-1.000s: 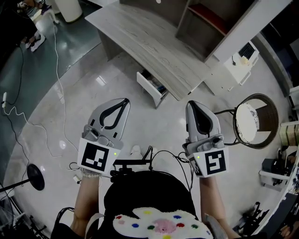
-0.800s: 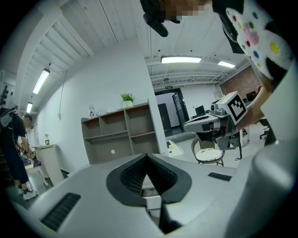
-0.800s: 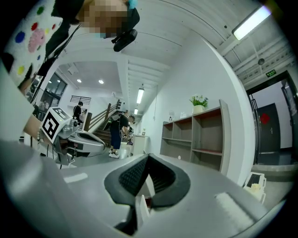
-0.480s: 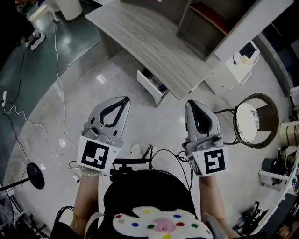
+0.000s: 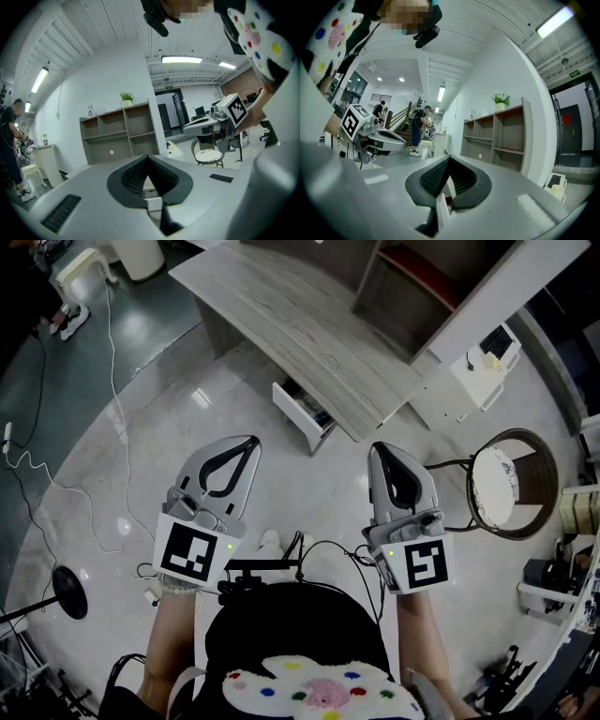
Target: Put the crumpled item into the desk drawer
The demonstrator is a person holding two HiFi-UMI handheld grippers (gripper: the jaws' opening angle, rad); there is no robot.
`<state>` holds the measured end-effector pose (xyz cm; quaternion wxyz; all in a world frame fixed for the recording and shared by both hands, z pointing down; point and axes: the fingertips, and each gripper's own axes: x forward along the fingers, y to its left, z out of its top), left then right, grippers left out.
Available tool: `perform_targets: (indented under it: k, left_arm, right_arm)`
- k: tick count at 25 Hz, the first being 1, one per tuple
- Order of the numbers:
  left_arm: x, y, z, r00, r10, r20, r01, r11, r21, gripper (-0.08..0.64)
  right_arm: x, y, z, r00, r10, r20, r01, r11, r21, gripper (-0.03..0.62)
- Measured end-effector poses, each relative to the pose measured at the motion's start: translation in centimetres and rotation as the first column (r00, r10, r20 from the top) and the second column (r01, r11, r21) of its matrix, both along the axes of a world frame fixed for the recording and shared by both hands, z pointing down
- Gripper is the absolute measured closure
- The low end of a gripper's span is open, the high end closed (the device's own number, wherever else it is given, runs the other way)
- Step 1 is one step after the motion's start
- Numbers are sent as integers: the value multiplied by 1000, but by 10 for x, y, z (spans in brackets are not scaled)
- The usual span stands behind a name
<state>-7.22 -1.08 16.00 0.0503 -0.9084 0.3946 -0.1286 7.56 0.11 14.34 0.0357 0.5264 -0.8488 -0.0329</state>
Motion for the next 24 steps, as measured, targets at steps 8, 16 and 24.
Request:
perform_targets:
  k: [8, 16, 24]
  left_arm:
    - [3, -3, 1, 1000, 5, -3, -5, 1000, -8, 554]
    - [4, -5, 3, 1000, 11, -3, -11, 1000, -9, 552]
    - [3, -5, 4, 1000, 5, -1, -6, 1000, -5, 554]
  right_arm:
    - [4, -3, 7, 1000, -6, -16, 6, 1000, -19, 583]
    - [1, -4, 11, 1000, -14, -16, 13, 999, -32, 583]
    - [0, -4, 14, 999, -23, -22, 22, 999, -43, 583]
